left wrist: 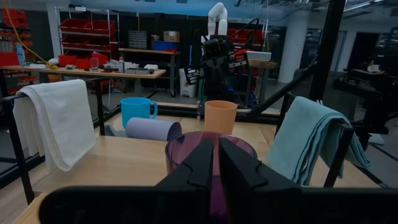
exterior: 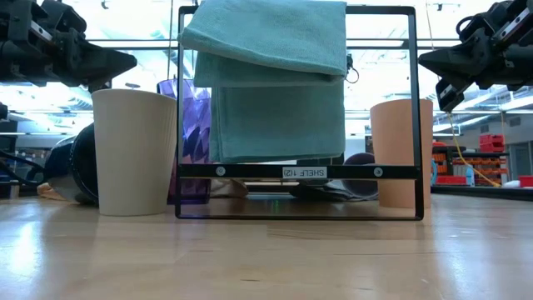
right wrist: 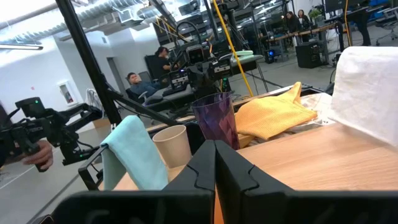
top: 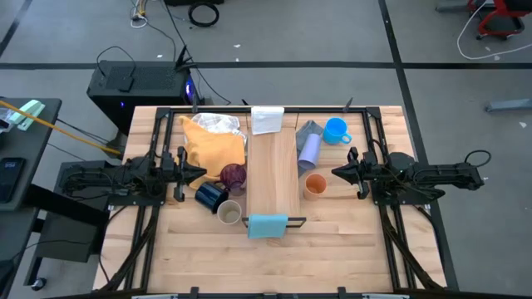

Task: Stack small to large cups/mugs on shelf
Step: Put the violet cup on the shelf

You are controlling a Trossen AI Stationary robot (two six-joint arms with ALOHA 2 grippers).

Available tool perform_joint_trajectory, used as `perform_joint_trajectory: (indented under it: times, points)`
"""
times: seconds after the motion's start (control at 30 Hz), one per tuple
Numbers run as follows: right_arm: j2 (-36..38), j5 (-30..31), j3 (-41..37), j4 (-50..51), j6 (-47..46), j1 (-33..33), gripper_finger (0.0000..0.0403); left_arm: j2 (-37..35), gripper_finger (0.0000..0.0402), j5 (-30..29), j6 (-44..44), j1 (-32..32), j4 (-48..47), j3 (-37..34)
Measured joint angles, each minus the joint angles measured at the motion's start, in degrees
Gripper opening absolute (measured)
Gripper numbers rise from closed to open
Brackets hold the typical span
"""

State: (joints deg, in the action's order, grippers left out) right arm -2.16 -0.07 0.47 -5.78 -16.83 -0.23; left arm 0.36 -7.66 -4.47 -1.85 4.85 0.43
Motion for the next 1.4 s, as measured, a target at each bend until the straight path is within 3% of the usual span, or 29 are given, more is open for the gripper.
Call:
perform_joint_trajectory:
  times: [0.27,0.5,0.57,0.7,0.83,1.07,1.27,1.4]
  points:
    - [0.0,0.0,0.0,0.0,0.1,0.0,0.0009,0.0,0.0026,0.0,-1.7,0.0,2.3,0.0]
    - [0.0,0.4,0.0,0.0,0.5,0.0,0.0009,0.0,0.0026,6.0,5.7,0.0,30.3,0.0]
    - [0.0,0.7,0.0,-0.1,0.5,0.0,0.0009,-0.1,0.0027,6.4,7.1,0.0,32.9,0.9]
    - [0.0,1.7,0.0,-1.3,0.5,0.0,0.0009,1.5,0.0025,6.3,8.1,0.0,25.8,8.1]
    - [0.0,2.5,0.0,-3.3,0.5,0.0,0.0009,8.5,0.0027,5.4,8.5,0.0,15.9,19.2]
    - [0.0,3.1,0.0,-7.5,0.2,0.0,0.0009,31.0,0.0054,-1.1,11.2,0.1,-7.0,41.5]
    - [-0.2,3.1,2.2,-7.6,-0.4,0.0,0.0009,49.4,0.0068,-1.7,13.6,0.7,-25.5,59.4]
    - [-0.2,3.1,4.3,-7.6,-1.0,0.0,0.0009,57.6,0.0064,-1.3,11.2,1.7,-31.2,71.3]
